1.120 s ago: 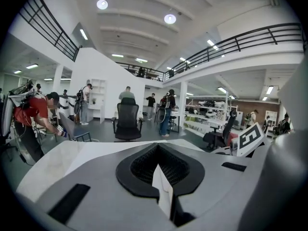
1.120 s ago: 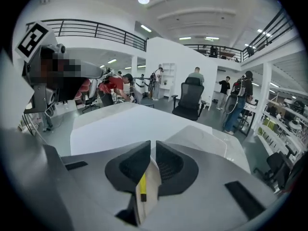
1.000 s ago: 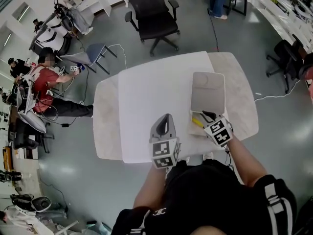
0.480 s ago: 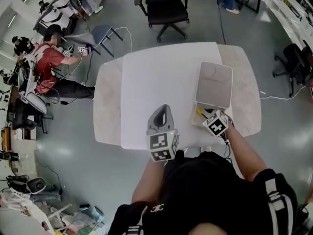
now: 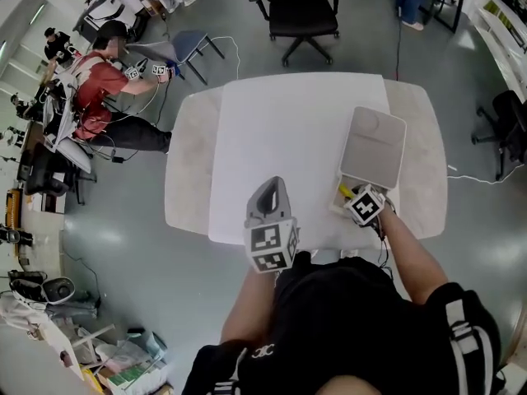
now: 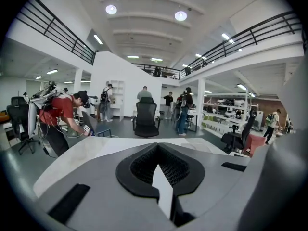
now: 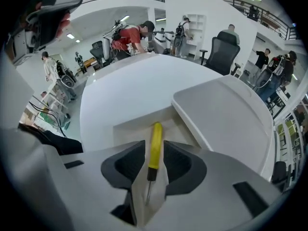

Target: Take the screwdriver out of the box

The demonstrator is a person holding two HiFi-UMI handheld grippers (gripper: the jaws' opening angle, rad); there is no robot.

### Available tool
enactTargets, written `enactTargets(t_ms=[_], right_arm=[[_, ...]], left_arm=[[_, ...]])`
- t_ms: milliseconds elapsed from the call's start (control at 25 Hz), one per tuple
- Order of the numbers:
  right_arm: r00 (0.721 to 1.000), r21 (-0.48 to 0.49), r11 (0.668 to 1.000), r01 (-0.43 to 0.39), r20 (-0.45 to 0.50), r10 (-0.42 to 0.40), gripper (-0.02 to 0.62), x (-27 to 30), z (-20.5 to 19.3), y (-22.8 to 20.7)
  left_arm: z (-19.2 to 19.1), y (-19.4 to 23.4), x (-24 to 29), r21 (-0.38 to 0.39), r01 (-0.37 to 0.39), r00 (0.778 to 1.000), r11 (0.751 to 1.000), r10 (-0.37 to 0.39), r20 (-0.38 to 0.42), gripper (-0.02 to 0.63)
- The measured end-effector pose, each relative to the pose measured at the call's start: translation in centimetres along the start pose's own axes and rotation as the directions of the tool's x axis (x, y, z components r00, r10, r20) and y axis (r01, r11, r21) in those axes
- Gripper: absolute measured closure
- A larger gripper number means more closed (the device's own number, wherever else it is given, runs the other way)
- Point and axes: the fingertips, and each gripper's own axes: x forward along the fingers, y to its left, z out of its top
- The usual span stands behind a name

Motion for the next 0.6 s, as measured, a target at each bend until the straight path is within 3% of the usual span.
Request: enactTargets(t_ms=[160,280,440,600], right_arm=[[0.998,0.014,0.999,-0.031,-0.05,0.031,0.512,1.2,-0.6,0.2],[0.986,-0.003,0.998,0.068,-0.155,-0.068,0.512,1.0,-2.3,-1.8],[0.994,0.019,1.0,-0.008,-0.105,0.01,0.506,2.0,-1.0,-0.3],[0.986,0.003,0.998,0.069,-0.155,-0.068,0.526,1.9,-1.8,-2.0]], left_arm=[[0.0,0.9,-0.2,-0.005,-0.028,1.0,1.0,0.028,-0.003,0.592],[0.1,1.4,-0.4,-0.006,-0.042,0.999,0.999,0.042,-0.005,0.592],[0.1,2.0,-0.2,-0.006,-0.046,0.999,0.999,0.046,-0.007,0.592],[-0.2,2.1,0.6,0.0,-0.039,0.999,0.999,0.039,-0.008,0.592]])
